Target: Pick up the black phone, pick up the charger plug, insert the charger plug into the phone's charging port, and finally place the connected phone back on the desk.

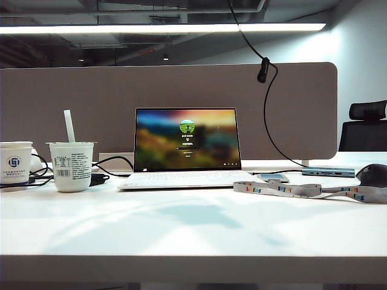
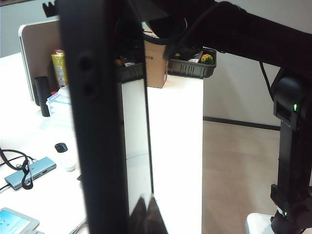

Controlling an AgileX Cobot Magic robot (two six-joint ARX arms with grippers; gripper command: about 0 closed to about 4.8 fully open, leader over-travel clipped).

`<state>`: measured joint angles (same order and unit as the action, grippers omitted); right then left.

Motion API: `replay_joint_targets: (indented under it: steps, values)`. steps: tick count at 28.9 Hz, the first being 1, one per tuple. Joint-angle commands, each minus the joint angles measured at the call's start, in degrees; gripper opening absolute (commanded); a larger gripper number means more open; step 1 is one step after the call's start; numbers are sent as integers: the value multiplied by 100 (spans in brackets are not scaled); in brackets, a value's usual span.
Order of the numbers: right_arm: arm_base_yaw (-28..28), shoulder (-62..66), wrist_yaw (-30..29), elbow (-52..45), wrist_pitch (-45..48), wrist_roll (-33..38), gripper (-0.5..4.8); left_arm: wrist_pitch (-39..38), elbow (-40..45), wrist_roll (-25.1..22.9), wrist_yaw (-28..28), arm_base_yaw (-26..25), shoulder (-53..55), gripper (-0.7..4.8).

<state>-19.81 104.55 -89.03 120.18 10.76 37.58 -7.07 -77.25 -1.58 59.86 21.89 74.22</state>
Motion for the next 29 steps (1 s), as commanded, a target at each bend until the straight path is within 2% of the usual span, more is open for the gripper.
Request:
replay_joint_targets:
  steps: [1, 12, 19, 27, 29]
  values:
    - [-13, -28, -55, 20, 0, -37, -6, 201, -92, 125, 42, 0, -42, -7]
    - [-11, -28, -57, 20, -24, -35, -6, -68, -313, 114, 17, 0, -42, -7]
    - [-11, -28, -52, 20, -22, -37, -6, -590, -315, -289, 13, 0, -39, -7]
    - [-11, -28, -55, 20, -26, -9, -6, -826, -317, -315, -28, 0, -39, -7]
    - [-11, -28, -55, 20, -24, -11, -6, -874, -315, -468, -52, 0, -39, -7]
